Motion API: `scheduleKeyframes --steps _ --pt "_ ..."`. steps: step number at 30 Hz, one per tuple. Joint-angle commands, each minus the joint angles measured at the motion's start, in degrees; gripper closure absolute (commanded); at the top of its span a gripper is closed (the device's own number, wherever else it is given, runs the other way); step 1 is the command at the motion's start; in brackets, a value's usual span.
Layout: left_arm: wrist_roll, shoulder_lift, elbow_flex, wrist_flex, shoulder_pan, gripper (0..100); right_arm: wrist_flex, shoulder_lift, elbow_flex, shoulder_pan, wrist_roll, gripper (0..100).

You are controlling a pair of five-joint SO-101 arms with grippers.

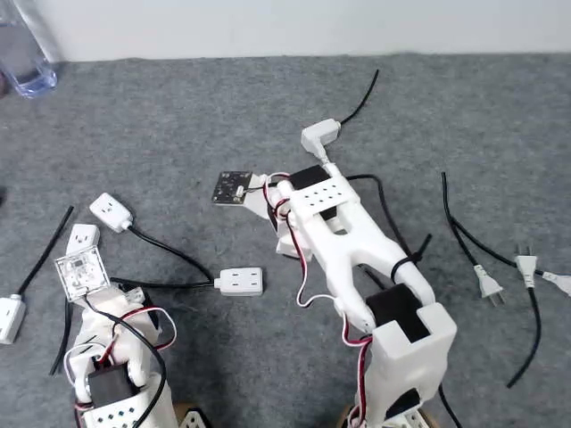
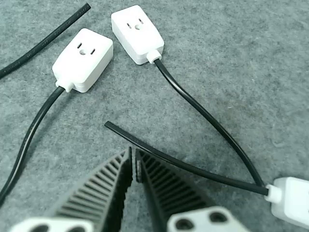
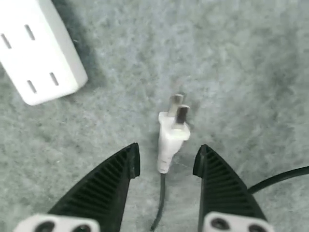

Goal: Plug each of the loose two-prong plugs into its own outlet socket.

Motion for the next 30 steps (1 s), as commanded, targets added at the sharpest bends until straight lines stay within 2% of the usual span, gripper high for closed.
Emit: scheduleKeyframes --steps 1,7,20,30 --pt "-0.35 -0.7 -0.66 0.09 0.18 99 -1.71 0.66 -1.14 0.84 1.41 81.2" --pt "-0.35 -0.7 -0.66 0.09 0.18 99 -3.38 5.14 -1.49 0.66 1.49 81.2" --pt "-0.35 -0.7 -0.66 0.09 0.18 99 2.95 -4.0 -1.05 -0.13 0.35 81.2" --pt "-0.35 -0.7 -0.57 0.09 0.09 99 -6.99 7.25 -1.49 0.04 -0.35 81.3"
